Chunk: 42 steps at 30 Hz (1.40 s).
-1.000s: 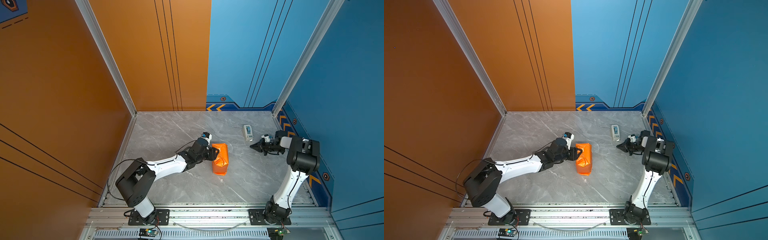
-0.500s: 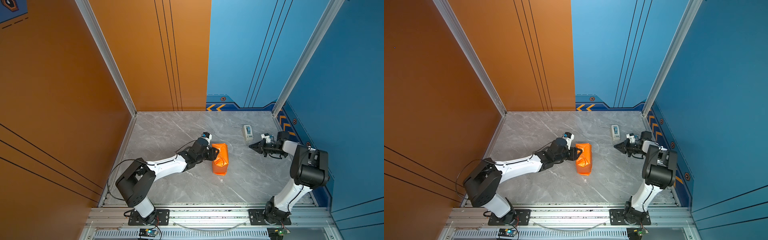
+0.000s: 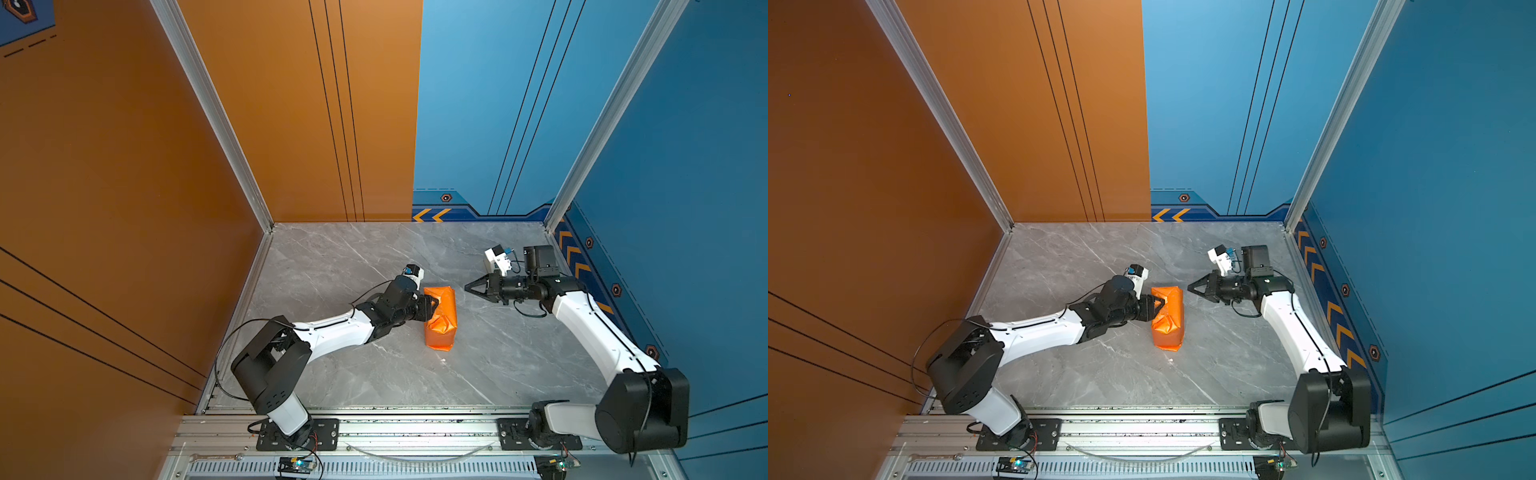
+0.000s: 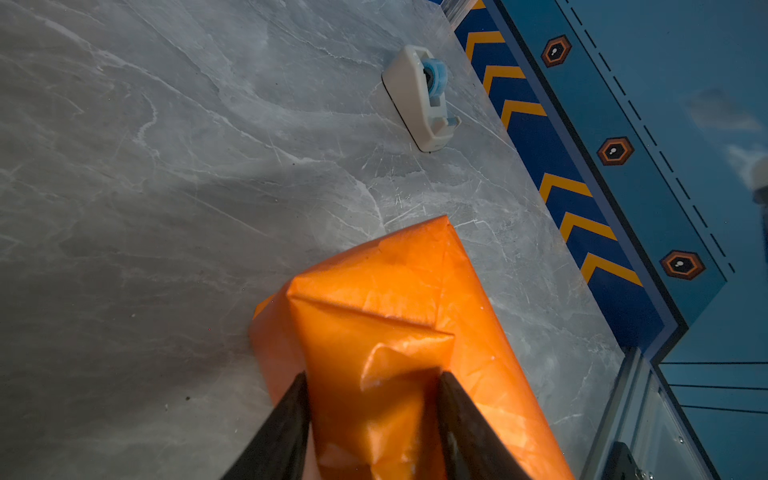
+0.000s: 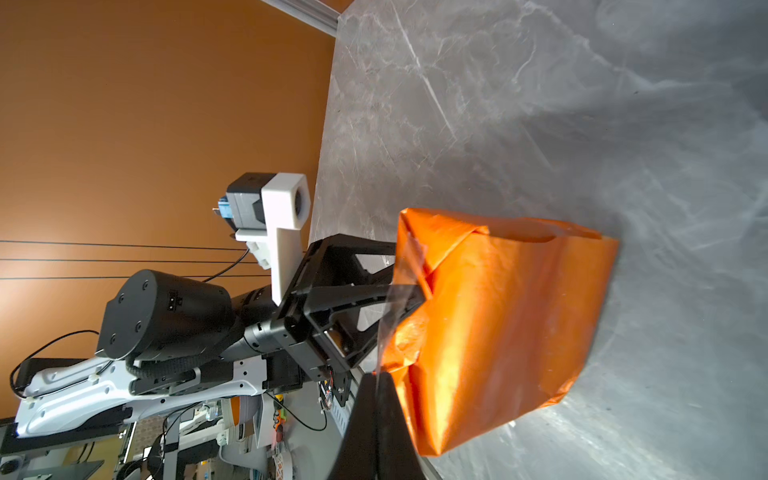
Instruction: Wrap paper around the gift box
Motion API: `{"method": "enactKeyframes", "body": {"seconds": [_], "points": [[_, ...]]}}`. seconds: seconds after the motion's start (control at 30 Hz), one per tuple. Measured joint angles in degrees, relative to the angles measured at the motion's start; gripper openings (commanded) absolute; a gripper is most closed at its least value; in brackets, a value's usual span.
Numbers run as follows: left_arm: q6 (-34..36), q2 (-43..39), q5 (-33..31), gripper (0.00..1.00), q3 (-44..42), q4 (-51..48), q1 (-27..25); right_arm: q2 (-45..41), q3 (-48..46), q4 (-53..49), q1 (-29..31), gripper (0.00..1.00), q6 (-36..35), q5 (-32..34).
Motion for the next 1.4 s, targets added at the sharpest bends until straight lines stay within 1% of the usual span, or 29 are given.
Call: {"method": "enactKeyframes", "body": {"seconds": [0.17,0.27,0.5,0.67,0.77,1.03,1.23,1.4], "points": [[0.0,0.0,0.0,0.5,0.0,0.07,0.0,0.7,-1.81,2.47,7.02,0.0,7.28,4.44],[0.0,0.0,0.0,0.5,-0.02,0.15,0.0,1.31,-2.1,2.99,9.81,0.0,10.54,7.23],[0.0,0.0,0.0,0.5,-0.13,0.39,0.0,-0.9,-7.3,8.59,12.44,0.0,19.65,13.18],[0.0,0.0,0.0,0.5,-0.17,0.46,0.0,-3.04,-9.57,11.13,14.12,0.0,23.8,16.68],[0.0,0.0,0.0,0.5,-0.17,0.44,0.0,-3.08,-10.51,12.94,15.34,0.0,25.97,17.49],[0.0,0.0,0.0,0.5,-0.17,0.48,0.0,-3.08,-11.72,14.62,16.74,0.0,28.68,20.22],[0.0,0.0,0.0,0.5,-0.17,0.48,0.0,-3.06,-12.52,14.58,16.9,0.0,28.7,22.23],[0.0,0.0,0.02,0.5,-0.17,0.48,0.0,-2.43,-12.74,15.21,17.27,0.0,28.7,22.45]]}}
